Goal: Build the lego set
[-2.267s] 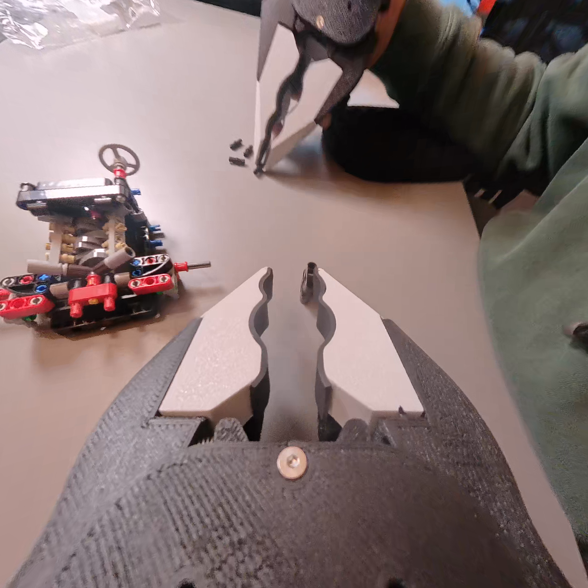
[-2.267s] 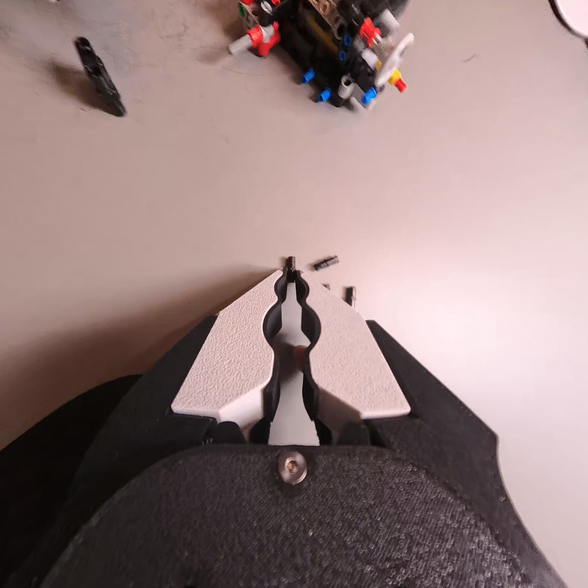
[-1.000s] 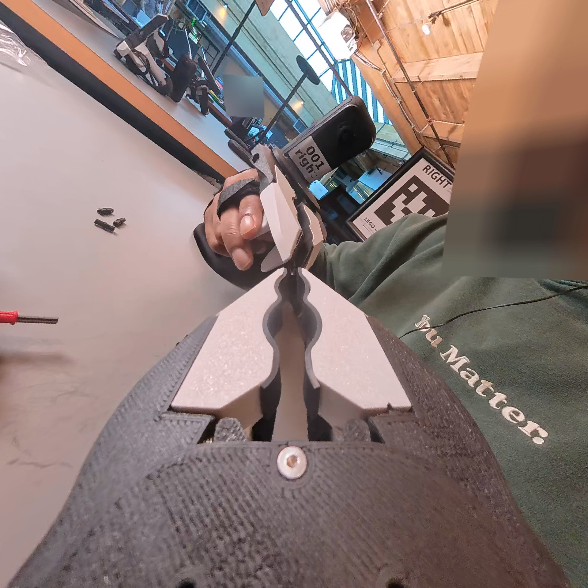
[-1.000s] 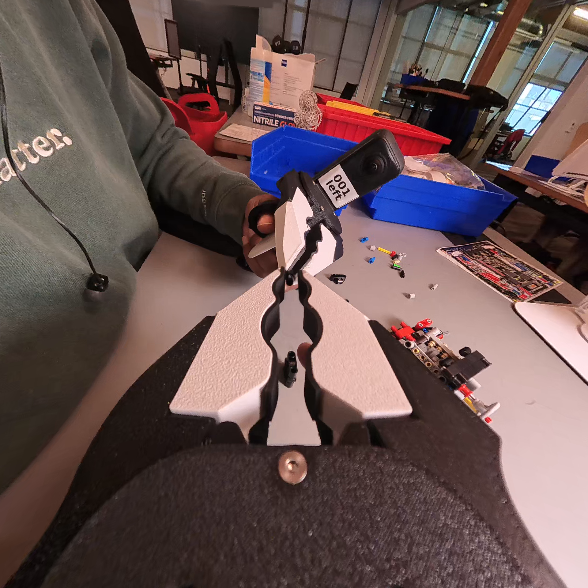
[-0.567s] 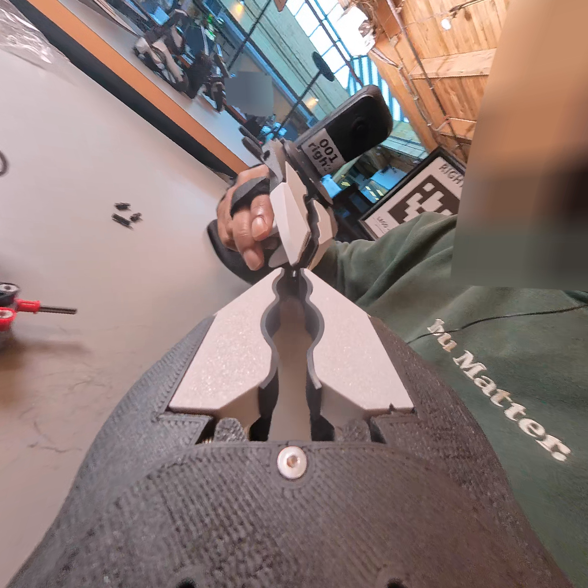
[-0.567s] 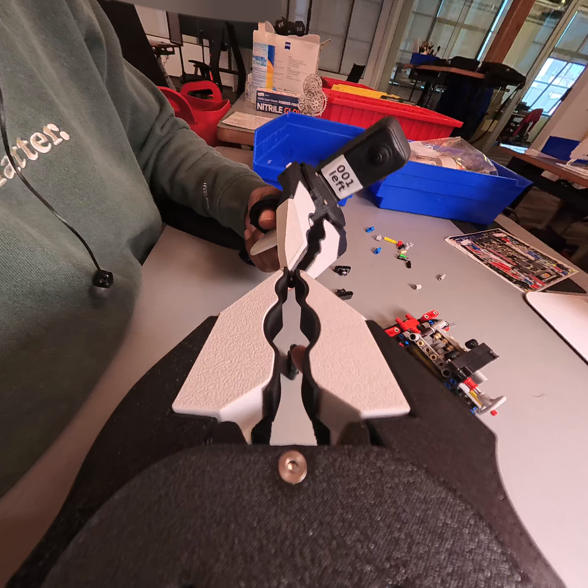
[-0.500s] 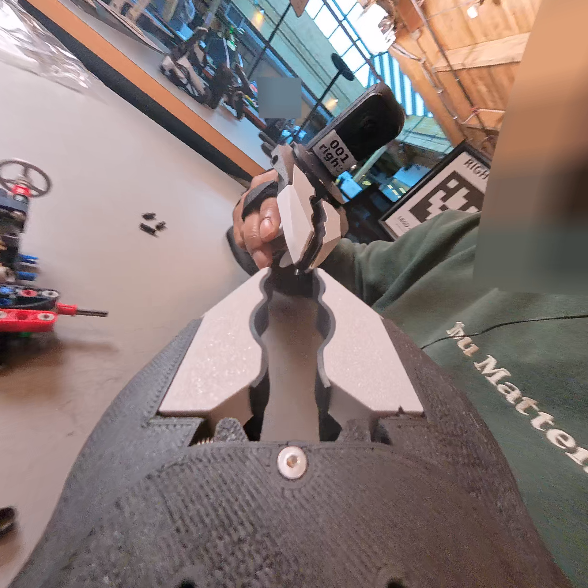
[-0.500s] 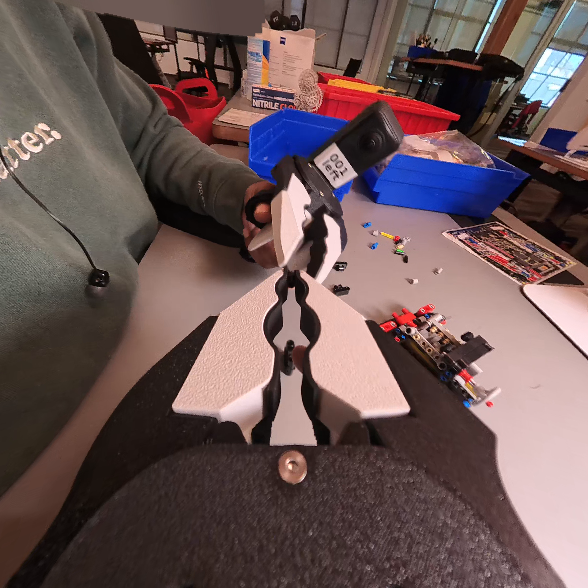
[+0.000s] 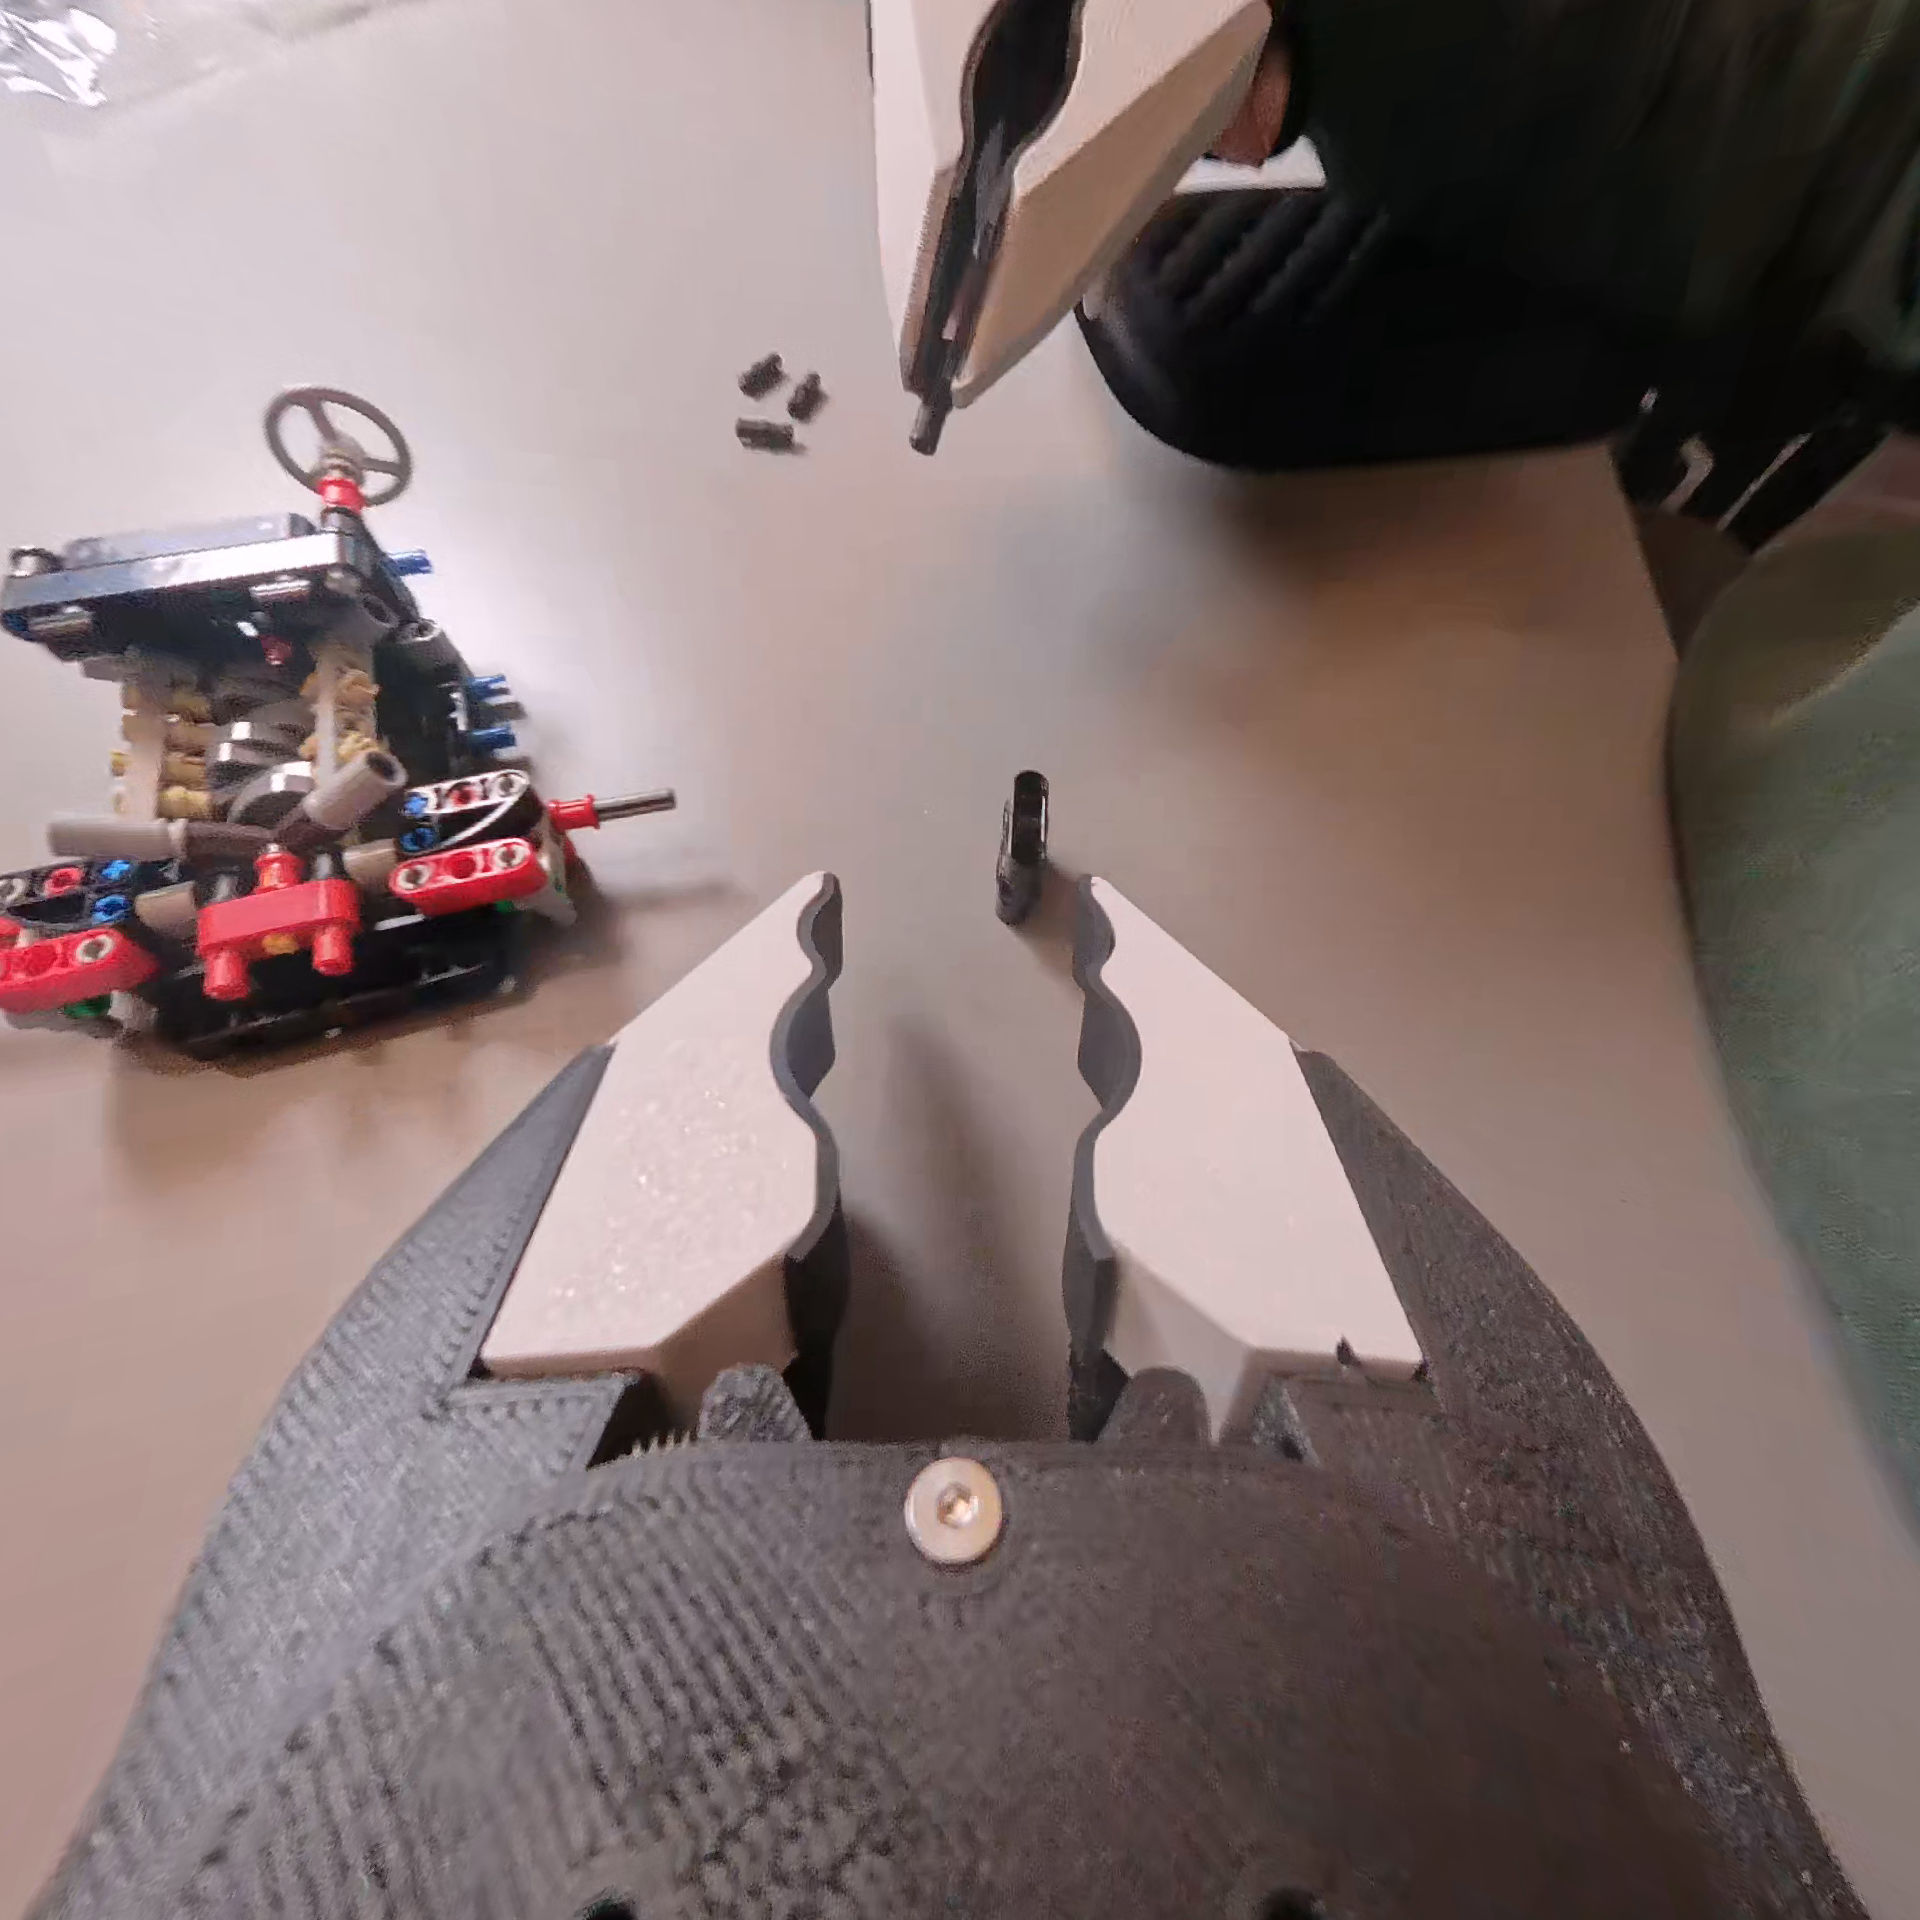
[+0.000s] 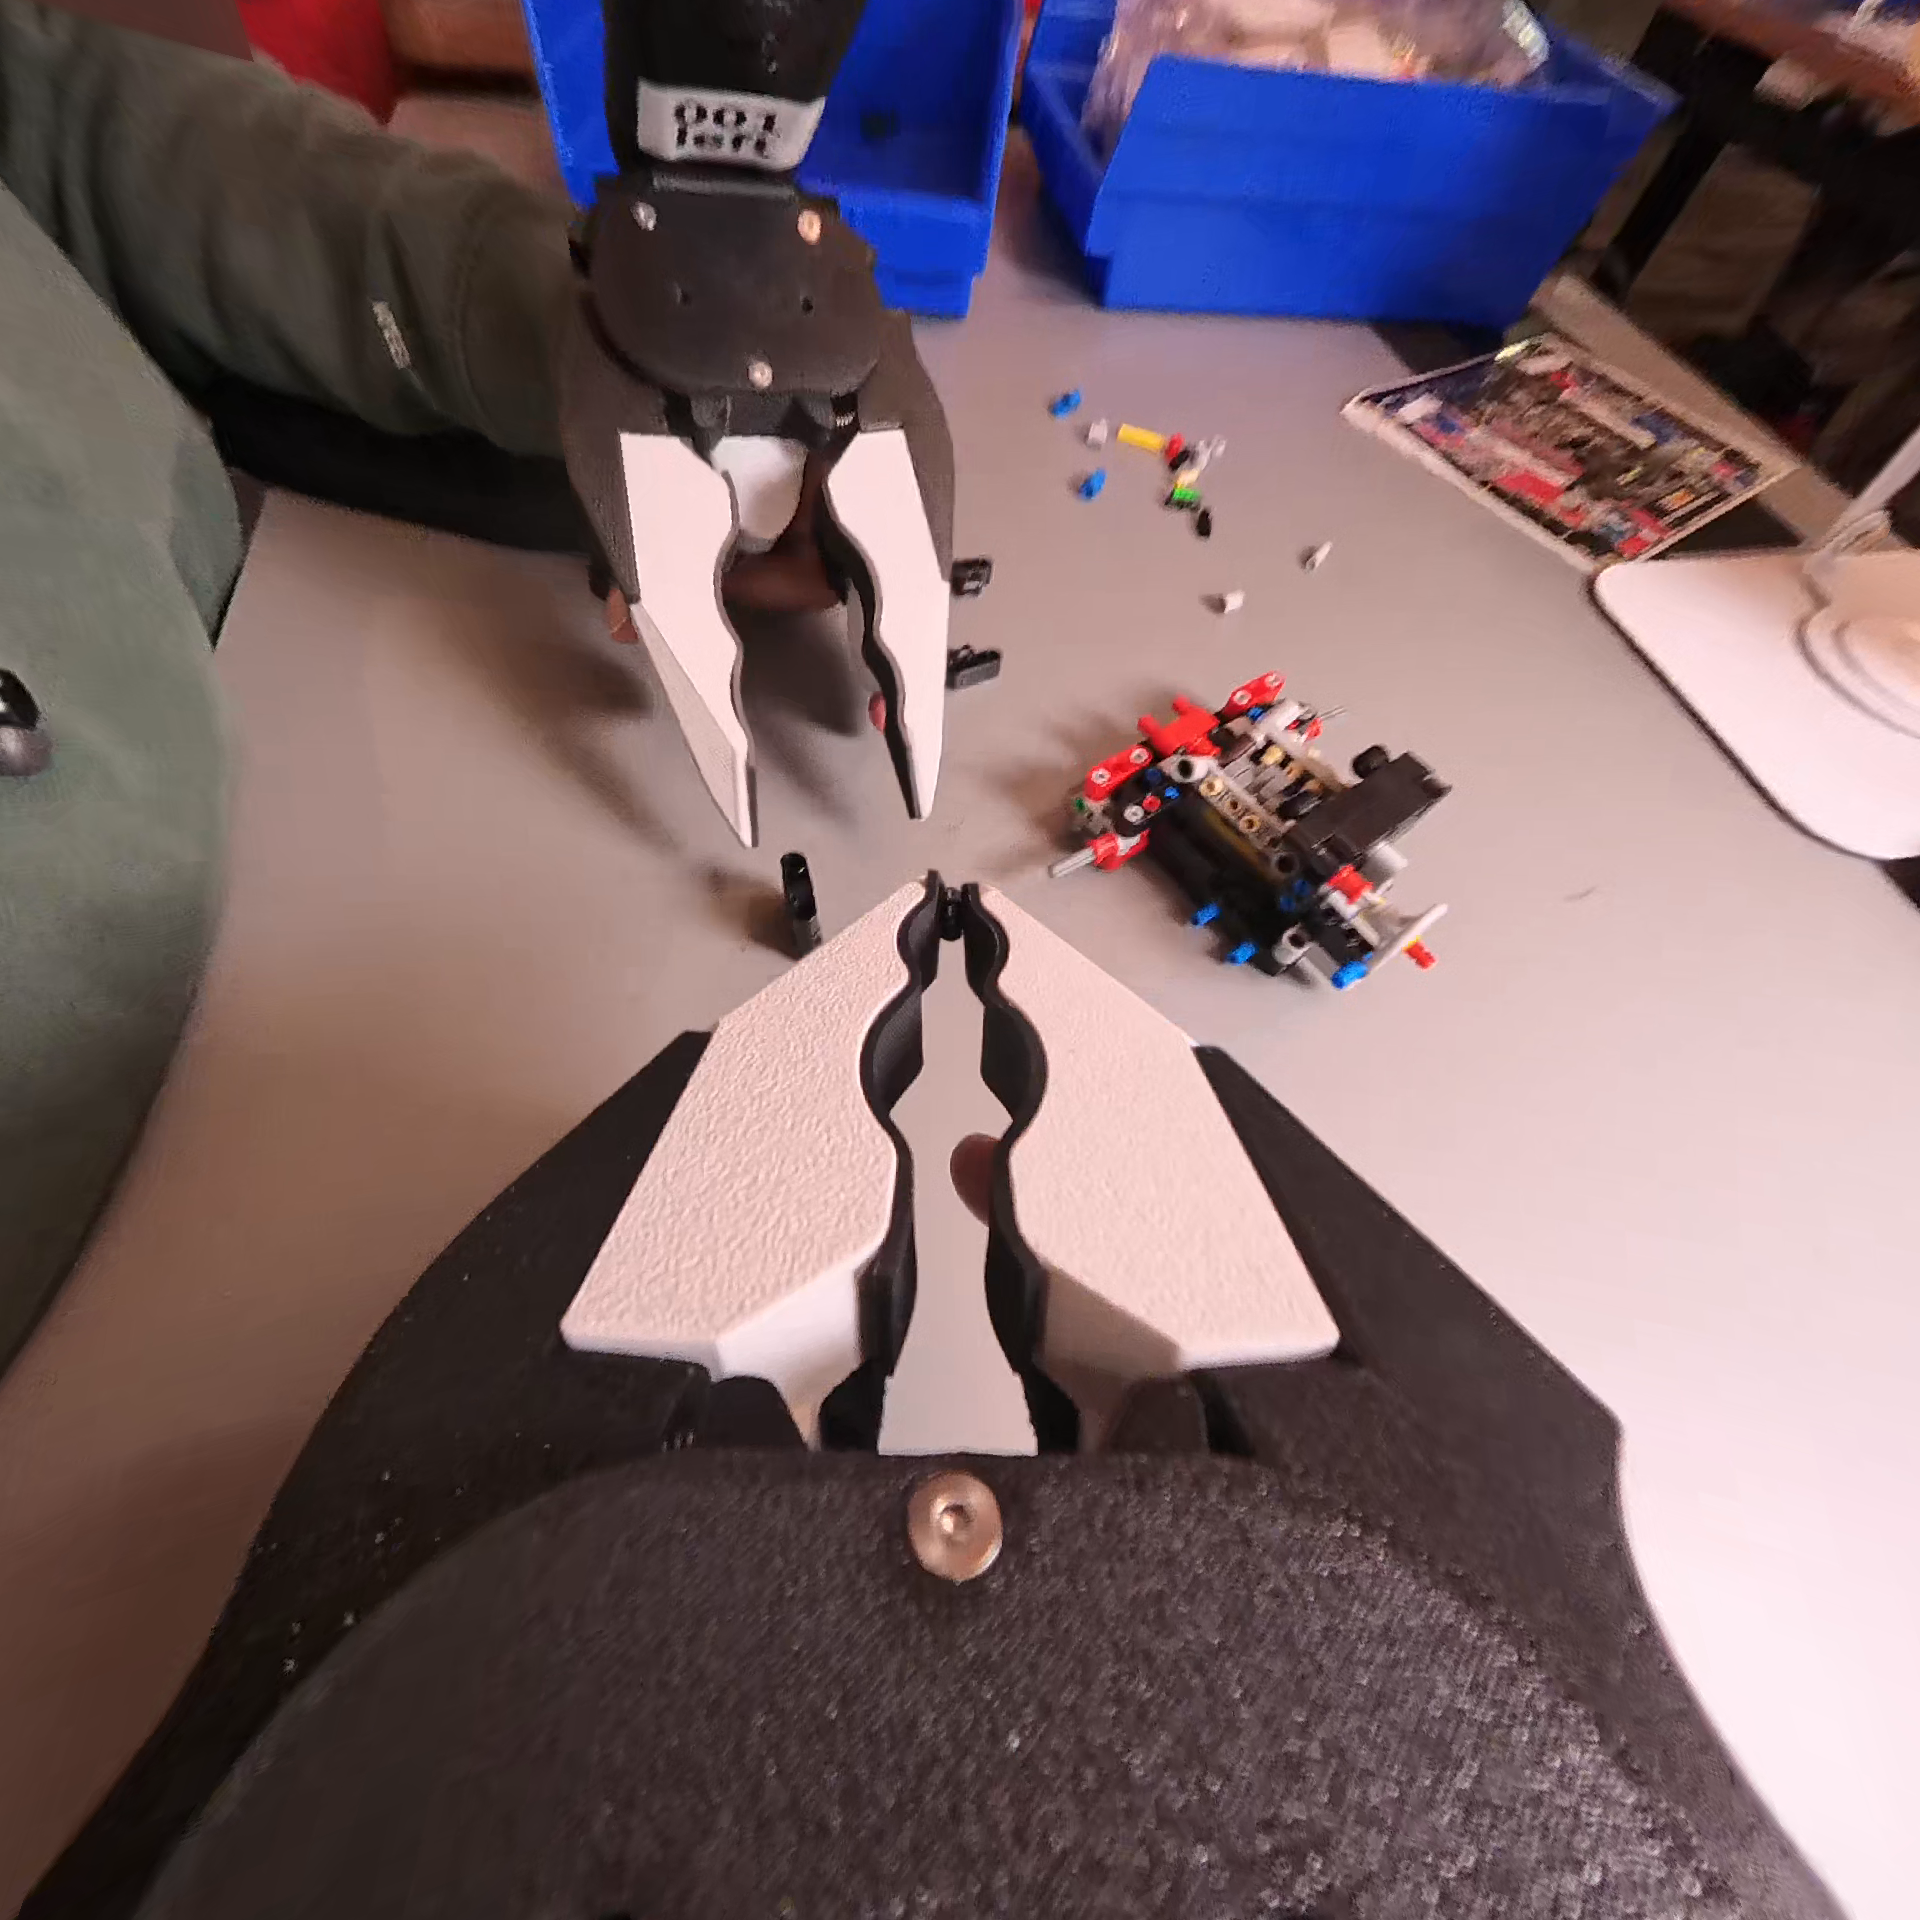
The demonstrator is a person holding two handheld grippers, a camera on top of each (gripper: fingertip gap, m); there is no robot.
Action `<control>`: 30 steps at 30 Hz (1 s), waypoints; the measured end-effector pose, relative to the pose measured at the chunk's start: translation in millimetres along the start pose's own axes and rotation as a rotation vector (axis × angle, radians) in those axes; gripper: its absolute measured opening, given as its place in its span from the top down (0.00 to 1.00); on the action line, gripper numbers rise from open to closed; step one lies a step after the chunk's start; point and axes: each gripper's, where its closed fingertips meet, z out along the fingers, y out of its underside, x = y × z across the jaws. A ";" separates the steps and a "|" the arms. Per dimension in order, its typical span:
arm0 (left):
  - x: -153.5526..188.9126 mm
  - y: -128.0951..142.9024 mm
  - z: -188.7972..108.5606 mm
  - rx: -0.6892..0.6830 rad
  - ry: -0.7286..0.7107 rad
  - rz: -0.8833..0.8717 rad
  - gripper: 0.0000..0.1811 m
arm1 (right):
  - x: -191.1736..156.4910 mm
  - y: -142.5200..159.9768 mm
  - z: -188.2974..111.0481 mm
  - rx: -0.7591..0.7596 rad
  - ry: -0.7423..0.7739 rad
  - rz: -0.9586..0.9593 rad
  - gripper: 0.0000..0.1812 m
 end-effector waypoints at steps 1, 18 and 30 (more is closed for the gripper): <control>1.7 1.5 2.4 -0.017 -0.003 0.020 0.76 | -4.1 2.8 2.0 -0.032 -0.020 -0.005 0.99; 14.2 1.5 20.0 -0.078 0.020 0.136 0.97 | -35.9 26.4 42.8 -0.526 -0.219 -0.112 0.99; 14.6 1.6 20.2 -0.079 0.029 0.128 0.96 | -39.8 28.3 45.5 -0.645 -0.258 -0.152 0.99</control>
